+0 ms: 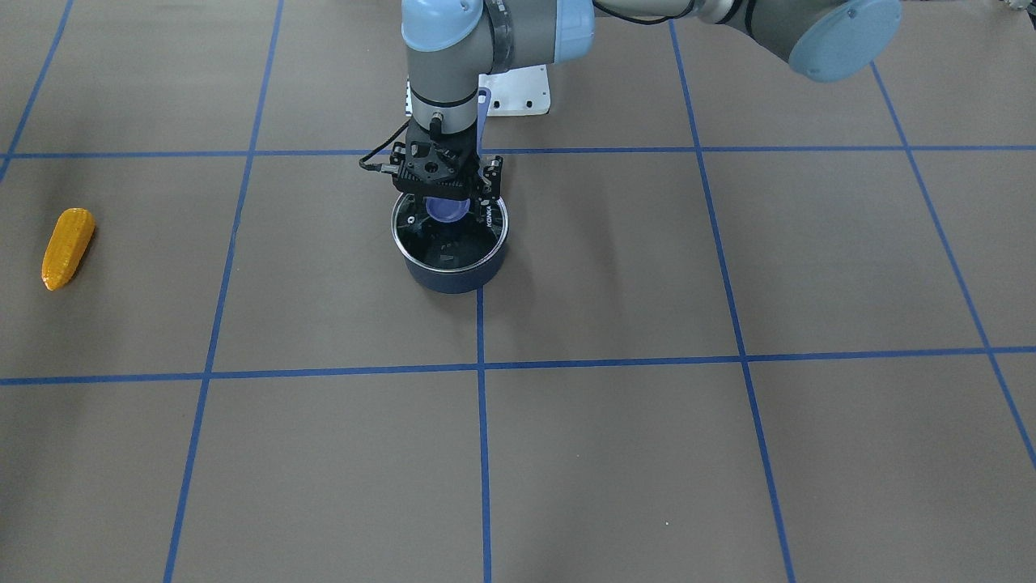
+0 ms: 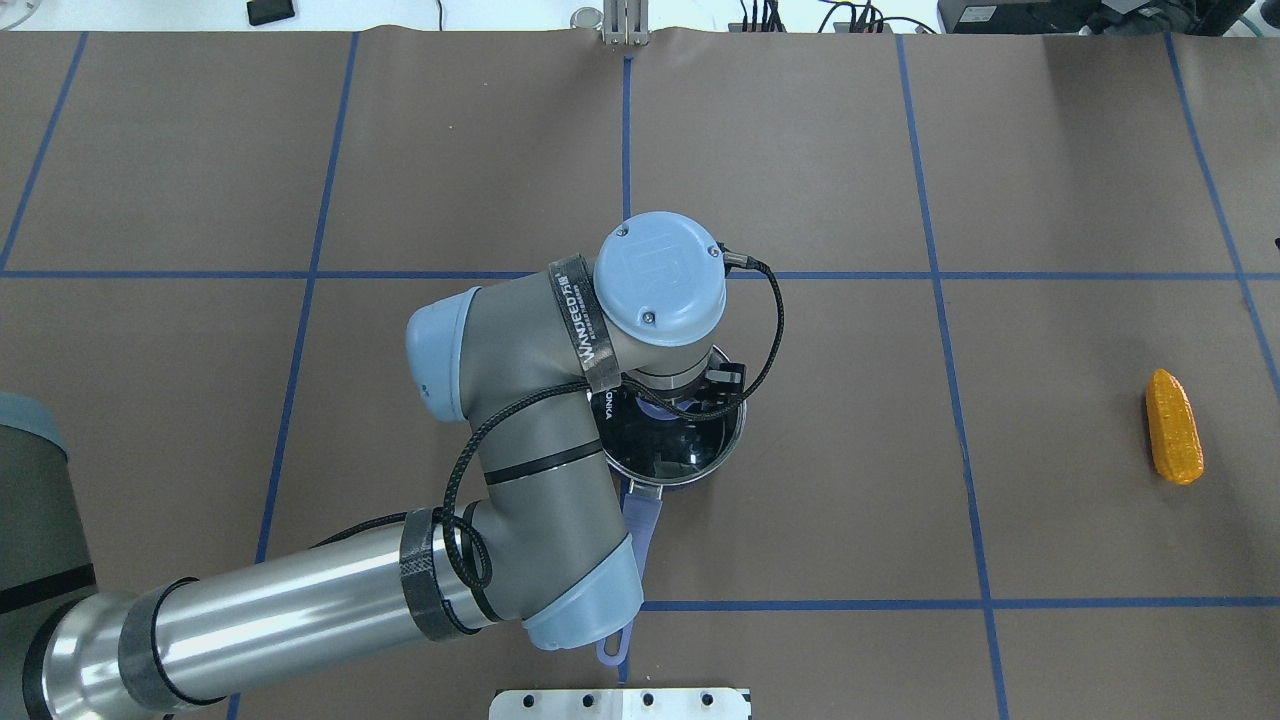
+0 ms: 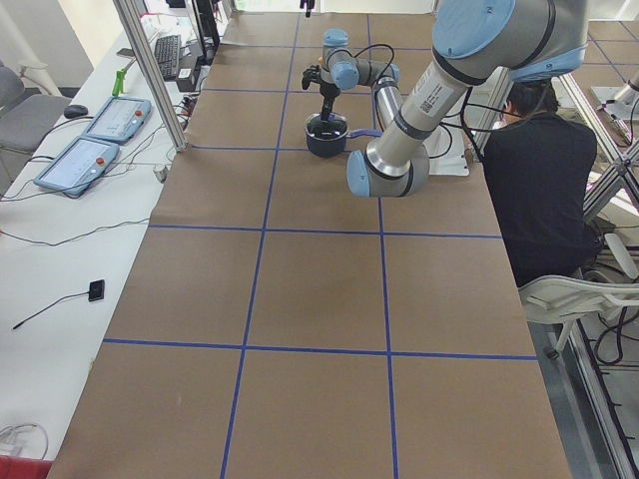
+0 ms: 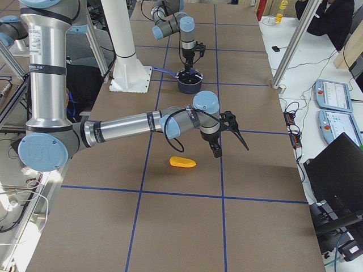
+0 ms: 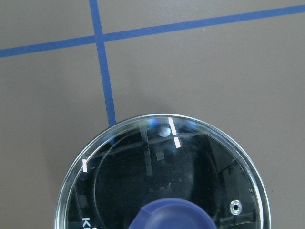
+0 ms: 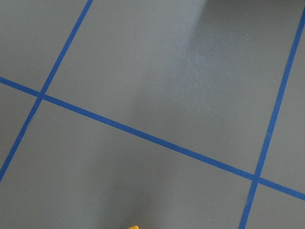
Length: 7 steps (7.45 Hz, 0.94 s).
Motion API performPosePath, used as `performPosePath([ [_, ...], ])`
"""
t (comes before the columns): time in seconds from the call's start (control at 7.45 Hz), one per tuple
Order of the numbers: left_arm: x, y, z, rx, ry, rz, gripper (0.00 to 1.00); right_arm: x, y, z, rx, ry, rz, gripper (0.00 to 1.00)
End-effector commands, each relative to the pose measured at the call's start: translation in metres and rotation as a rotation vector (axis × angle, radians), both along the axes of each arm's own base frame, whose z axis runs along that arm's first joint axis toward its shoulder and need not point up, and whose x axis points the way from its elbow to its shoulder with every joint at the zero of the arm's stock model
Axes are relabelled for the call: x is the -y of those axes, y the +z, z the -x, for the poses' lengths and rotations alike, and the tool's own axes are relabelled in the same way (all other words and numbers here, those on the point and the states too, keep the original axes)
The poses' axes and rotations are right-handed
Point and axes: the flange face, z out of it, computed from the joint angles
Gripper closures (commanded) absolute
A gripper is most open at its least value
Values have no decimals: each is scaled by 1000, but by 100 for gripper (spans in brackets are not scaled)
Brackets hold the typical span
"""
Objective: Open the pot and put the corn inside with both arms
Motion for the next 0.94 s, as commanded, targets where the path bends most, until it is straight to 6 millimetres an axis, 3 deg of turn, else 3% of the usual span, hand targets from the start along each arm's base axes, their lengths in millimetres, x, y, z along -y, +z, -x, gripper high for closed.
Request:
performPosePath([
  [0.0,1,0,0,-1,-2,0,19,3,2,1,0,-2,2,0],
  [0.54,-2,-9,7,-25,-1,-10,71,3,1,1,0,-2,-1,0],
  [0.67,-5,-20,18,-52,-2,-22,86,3,1,1,0,-2,-1,0],
  [0.81,-7,-31,35,-80,-7,-36,93,3,1,1,0,-2,-1,0],
])
